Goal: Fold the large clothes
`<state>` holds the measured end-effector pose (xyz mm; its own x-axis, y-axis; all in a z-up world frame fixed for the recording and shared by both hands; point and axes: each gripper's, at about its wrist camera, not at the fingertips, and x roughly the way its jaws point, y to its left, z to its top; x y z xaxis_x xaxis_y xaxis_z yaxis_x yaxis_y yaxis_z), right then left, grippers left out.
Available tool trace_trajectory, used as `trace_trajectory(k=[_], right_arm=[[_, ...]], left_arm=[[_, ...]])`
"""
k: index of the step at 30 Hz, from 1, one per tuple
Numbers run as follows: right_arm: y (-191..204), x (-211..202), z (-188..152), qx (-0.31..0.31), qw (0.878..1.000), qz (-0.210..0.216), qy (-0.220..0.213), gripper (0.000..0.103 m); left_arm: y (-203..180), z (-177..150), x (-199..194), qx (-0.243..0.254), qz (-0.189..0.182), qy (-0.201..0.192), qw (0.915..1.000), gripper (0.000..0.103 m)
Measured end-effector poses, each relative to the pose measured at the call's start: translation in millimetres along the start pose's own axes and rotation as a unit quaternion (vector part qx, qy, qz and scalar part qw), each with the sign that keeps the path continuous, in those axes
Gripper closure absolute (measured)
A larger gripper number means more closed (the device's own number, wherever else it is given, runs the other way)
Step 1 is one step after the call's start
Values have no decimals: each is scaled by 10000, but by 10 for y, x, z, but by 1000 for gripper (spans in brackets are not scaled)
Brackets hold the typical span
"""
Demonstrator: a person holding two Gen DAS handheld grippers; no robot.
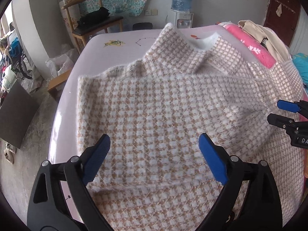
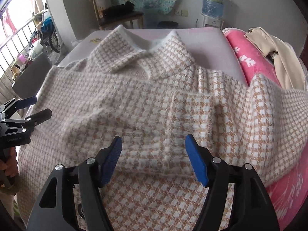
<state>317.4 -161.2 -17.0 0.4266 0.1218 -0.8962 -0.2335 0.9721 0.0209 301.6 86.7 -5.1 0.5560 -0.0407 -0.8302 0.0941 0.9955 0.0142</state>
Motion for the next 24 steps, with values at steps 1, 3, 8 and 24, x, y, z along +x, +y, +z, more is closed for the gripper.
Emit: trace_trajectory(k=[1,3,8,24], right_arm=[[5,98,-31,-3,9998,-80,155,32],[30,142,-89,-130,9997,-174,90,30],[-105,-191,-104,87,9997,207,-107,30],[-2634,-1159,-341,3188,9459,60,-605,30]], left_arm=[[-34,-16,79,-16,21,135,9999,13],[-89,-81,274,-32,129,466,9988,12],[-65,-132,264,-128,238,288,9992,7],[-75,-162,251,-170,303,172,9992,7]])
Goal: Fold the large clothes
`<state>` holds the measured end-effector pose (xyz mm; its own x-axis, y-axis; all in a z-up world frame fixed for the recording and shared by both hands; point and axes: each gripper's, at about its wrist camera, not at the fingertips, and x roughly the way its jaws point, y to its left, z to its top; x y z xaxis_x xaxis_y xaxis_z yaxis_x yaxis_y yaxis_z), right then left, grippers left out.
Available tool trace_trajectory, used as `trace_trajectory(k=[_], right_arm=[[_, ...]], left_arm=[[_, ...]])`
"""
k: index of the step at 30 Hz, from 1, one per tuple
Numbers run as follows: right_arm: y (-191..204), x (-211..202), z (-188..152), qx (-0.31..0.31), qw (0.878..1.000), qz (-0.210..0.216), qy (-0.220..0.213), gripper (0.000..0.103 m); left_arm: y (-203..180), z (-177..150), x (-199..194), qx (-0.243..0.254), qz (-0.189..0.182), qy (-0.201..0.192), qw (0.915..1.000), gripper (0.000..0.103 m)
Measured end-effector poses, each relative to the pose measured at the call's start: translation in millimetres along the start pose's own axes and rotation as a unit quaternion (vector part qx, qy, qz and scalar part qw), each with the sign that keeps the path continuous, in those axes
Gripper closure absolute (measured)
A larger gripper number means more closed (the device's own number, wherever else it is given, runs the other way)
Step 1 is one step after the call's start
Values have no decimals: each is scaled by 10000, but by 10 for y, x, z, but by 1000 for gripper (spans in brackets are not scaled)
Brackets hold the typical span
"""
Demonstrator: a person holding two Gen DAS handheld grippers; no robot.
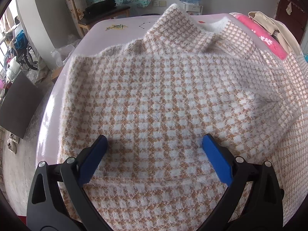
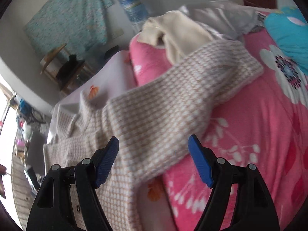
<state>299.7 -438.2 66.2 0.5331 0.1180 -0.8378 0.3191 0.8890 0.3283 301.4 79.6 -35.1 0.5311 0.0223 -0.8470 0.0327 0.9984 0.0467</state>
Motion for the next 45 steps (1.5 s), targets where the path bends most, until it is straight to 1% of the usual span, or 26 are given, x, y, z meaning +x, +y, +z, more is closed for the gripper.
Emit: trace_trajectory(k=[2,4,6,7,11,15,16,19,23,25,27,28,30,32,34,36,38,40,42,43,45], right_arm=[[-289,43,174,477,9988,-73,-70,30],[-591,156,323,1043,9945,79,-17,30],[-885,304,428,1744,9840,355,9,30],[-1009,372,472,2031,9783,413,-15,30],[-1312,546,610,2651,9635,267,-268,30],[-1490,671,708,2920,9553,-71,-464,42],[-1523,697,719,2973,9533,-107,-526,47],[-1618,767,752,3078,9489,-123,-692,54],[-1693,838,811,3028,9495,-155,-809,60],[-1695,839,858,2916,9525,-250,-839,71],[-1632,793,892,2781,9553,-380,-929,79],[-1584,739,907,2692,9566,-464,-1013,80],[-1459,585,943,2422,9602,-689,-1205,82],[-1264,346,984,2036,9636,-927,-1461,82],[-1020,39,979,1609,9660,-1020,-1749,82],[-755,-276,996,1210,9680,-942,-1986,82],[-403,-611,983,733,9684,-767,-2257,82],[21,-908,941,193,9663,-669,-2478,82],[464,-1130,877,-307,9636,-566,-2596,82],[731,-1196,837,-553,9621,-448,-2631,82],[1182,-1333,690,-991,9592,-178,-2643,82]], left_arm=[[3,-8,-9,-4,1,-9,10000,7],[5,-8,-9,-9,-2,-6,10000,7],[5,-11,-11,0,0,-6,10000,7],[9,-5,-7,-2,-6,-3,10000,7],[7,-5,-6,0,-6,11,10000,7],[9,4,-11,1,-17,52,10000,7],[7,0,-13,4,-17,48,10000,7],[6,3,-12,2,-13,31,10000,7],[9,11,-5,1,-15,39,10000,7],[6,15,-6,-2,-14,55,10000,7],[2,26,4,0,-16,58,10000,7],[3,25,3,0,-16,50,10000,7],[6,23,2,-2,-19,47,10000,7],[6,21,1,1,-22,49,10000,7],[0,26,2,9,-23,59,10000,7],[0,26,5,24,-37,60,10000,7],[-6,38,14,50,-55,70,9999,7],[-13,46,14,80,-61,76,9999,7],[-20,59,-3,118,-81,118,9998,7],[-8,65,-29,117,-117,124,9998,7],[33,51,-157,71,-230,-2,9997,7]])
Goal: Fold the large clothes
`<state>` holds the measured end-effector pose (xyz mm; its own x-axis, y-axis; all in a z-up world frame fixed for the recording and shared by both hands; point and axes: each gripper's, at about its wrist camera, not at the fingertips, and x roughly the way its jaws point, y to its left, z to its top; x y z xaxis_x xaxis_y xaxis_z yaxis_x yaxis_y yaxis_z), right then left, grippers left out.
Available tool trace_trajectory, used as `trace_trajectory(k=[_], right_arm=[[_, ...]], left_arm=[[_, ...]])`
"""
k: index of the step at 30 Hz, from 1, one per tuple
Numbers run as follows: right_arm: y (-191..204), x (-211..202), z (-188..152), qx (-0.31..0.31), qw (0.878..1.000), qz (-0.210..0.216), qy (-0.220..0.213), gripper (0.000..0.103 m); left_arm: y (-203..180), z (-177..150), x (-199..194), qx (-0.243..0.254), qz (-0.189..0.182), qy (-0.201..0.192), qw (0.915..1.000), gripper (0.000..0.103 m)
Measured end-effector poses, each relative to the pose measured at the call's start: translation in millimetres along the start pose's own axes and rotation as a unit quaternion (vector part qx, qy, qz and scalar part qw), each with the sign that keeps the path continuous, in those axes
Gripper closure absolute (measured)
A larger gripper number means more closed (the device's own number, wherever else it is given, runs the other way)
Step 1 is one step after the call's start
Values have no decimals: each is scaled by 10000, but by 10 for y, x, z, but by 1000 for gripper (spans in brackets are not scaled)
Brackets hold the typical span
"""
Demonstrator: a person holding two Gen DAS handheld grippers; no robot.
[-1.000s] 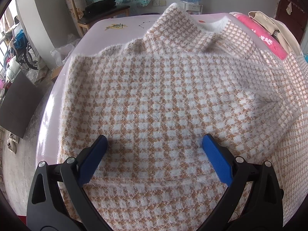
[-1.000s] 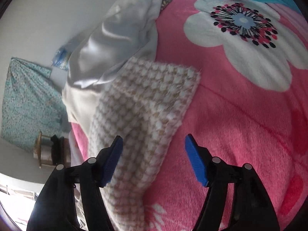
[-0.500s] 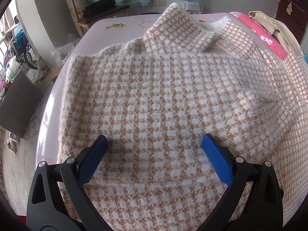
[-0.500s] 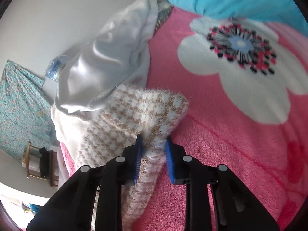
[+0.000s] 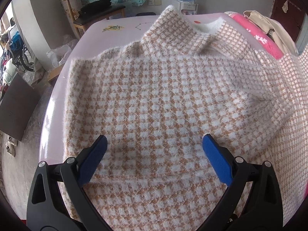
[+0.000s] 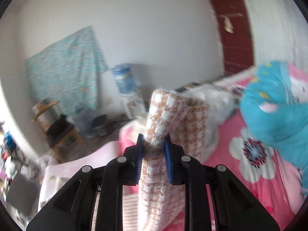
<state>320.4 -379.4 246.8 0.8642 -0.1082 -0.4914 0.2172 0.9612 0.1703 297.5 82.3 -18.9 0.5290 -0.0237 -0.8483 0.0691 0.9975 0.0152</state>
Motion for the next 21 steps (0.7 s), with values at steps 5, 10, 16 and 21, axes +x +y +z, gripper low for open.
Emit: trace_trajectory(k=[5,10,16,21], right_arm=[[1212,-339,-265,-875,9884,1235,140,82],[2253,-277,-1039,-1647,9286,2953,1532,46],[2218,-111,-1546,-1829,9066,3118,2176,46],[1743,96,-1591,-1420,9369,2295,2221,46]], left_arm=[[163,-157,-448,-25,-285,-387,9988,7],[418,-391,-764,-67,-643,-428,9970,7],[656,-649,-919,-95,-1015,-482,9936,8],[648,-455,-842,-148,-1303,-624,9894,8]])
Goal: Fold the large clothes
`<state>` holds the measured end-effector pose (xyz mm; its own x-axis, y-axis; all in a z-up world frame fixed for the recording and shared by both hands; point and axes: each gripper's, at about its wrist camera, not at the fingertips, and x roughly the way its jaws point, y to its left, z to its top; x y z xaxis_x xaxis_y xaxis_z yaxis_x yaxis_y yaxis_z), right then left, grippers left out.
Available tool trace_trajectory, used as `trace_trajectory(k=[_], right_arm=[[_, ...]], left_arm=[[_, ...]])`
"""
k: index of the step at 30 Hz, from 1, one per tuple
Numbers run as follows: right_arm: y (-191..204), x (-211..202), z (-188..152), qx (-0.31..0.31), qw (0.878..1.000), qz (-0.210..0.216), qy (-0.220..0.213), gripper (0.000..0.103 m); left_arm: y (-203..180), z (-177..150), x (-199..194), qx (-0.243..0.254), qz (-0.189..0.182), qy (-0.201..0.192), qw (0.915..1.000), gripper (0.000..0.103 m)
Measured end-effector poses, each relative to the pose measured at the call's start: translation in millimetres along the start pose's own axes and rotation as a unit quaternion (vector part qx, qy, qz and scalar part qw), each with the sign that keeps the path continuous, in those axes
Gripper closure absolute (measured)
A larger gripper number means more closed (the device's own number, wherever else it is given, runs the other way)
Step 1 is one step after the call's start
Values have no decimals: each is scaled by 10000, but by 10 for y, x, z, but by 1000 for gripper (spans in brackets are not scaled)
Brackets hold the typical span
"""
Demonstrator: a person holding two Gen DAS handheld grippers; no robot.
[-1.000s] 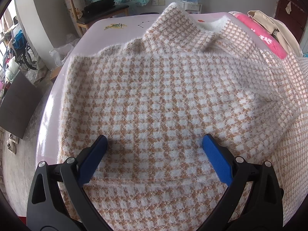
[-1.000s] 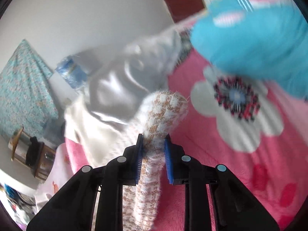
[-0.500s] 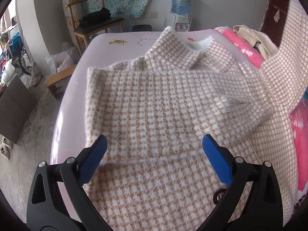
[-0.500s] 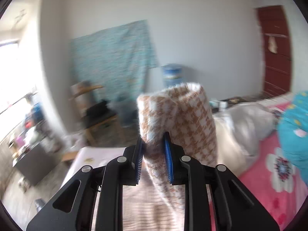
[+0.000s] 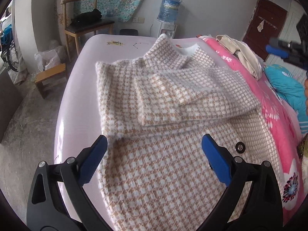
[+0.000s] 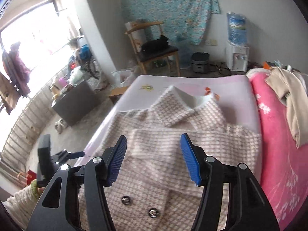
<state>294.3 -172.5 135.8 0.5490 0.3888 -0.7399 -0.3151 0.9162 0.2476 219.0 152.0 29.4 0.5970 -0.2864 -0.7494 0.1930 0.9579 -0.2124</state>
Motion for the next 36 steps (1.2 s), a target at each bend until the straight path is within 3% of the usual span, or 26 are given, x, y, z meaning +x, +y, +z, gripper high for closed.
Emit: trace_trajectory(k=[4,7,10,12,14,19,21,25,27,36], right_arm=[[-788,180,-220,685,9959,-534,254,46],[-1247,424,-446,1021,9897,-836,555,46],[-1545,589,-651,1263,9848,-950,716,49],[-1671,619,-730,1382,9822,-1035,742,53],[-1779,621,-764,1520,9805,-1006,740,55],[-1821,531,-701,1405,9824,-1099,547,59],[-1784,533,-659,1227,9843,-1177,473,61],[-1711,631,-603,973,9867,-1195,521,78],[-1657,663,-576,876,9873,-1214,534,81],[-1558,1056,-326,343,9892,-1293,603,82]], left_arm=[[115,319,305,-424,-180,31,9989,26],[207,532,688,-793,11,384,9961,43],[216,612,1048,-885,160,795,9928,62],[172,616,1140,-810,270,838,9928,69],[82,637,1110,-606,440,721,9946,89],[-173,851,632,-64,587,-169,9981,92],[-187,923,530,-21,728,-352,9967,92],[5,888,875,-273,891,190,9955,92],[79,799,1092,-283,1035,437,9933,92],[124,789,1079,-292,1149,178,9928,91]])
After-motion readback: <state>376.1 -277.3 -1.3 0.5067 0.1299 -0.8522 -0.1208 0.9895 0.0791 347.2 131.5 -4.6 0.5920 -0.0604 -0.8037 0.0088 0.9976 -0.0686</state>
